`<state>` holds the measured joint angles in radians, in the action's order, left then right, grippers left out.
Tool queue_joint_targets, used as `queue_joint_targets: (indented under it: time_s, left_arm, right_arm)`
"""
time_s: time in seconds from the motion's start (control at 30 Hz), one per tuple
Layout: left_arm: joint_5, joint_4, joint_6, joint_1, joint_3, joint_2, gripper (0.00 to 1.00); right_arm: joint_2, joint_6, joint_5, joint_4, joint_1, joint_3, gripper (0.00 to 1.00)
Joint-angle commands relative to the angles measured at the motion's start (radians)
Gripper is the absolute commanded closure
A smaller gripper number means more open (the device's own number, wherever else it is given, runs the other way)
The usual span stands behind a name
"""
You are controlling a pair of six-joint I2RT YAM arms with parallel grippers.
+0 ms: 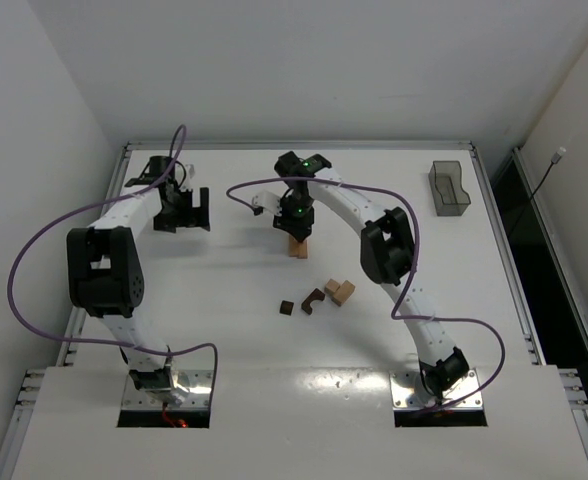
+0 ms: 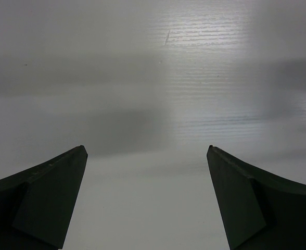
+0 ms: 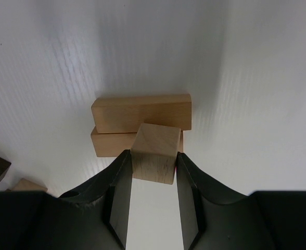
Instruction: Build the wood block tower
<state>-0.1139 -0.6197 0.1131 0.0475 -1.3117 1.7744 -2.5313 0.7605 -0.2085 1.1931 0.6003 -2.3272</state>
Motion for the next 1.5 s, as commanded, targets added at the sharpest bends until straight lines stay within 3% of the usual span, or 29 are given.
queue_joint_targets:
  time_s: [0.0,0.2,0.37,0.7,0.83,0.9,1.1,1.27,1.47]
  left_arm:
    - [-0.018,0.008,0.007,0.015,-0.023,0.007,0.0]
    - [-0.018,0.008,0.007,0.015,-0.023,0.016,0.0]
    - [-0.027,0.008,0.007,0.015,-0.032,0.016,0.0]
    - [-0.036,0.008,0.007,0.015,-0.032,0.025,0.0]
    - [-0.036,0.008,0.007,0.015,-0.032,0.025,0.0]
    - [-0.036,0.008,0.007,0.015,-0.032,0.025,0.0]
    - [-0.046,0.008,0.007,0.015,-0.032,0.016,0.0]
    - [-0.07,0.008,0.007,0.015,-0.032,0.016,0.0]
    - [-0.082,0.008,-0.003,0.015,-0.021,0.005,0.0]
  right_arm:
    - [-0.001,-0.006,0.003,-0.02,0.009,-0.038,0.97]
    - [-0.001,-0.015,0.003,-0.029,0.009,-0.038,0.95]
    - [-0.001,-0.036,0.012,-0.038,0.009,-0.038,0.86]
    - [-0.001,-0.055,0.021,-0.047,0.018,-0.038,0.43]
    - [0.017,-0.065,0.021,-0.047,0.018,-0.038,0.37]
    - [0.04,-0.066,0.021,-0.047,0.018,-0.038,0.28]
    - [0.189,-0.105,0.012,-0.058,-0.002,0.026,0.26]
    - [0.425,-0.124,-0.011,-0.078,-0.085,0.149,0.26]
    - [0.556,-0.003,-0.167,0.057,-0.132,0.392,0.4]
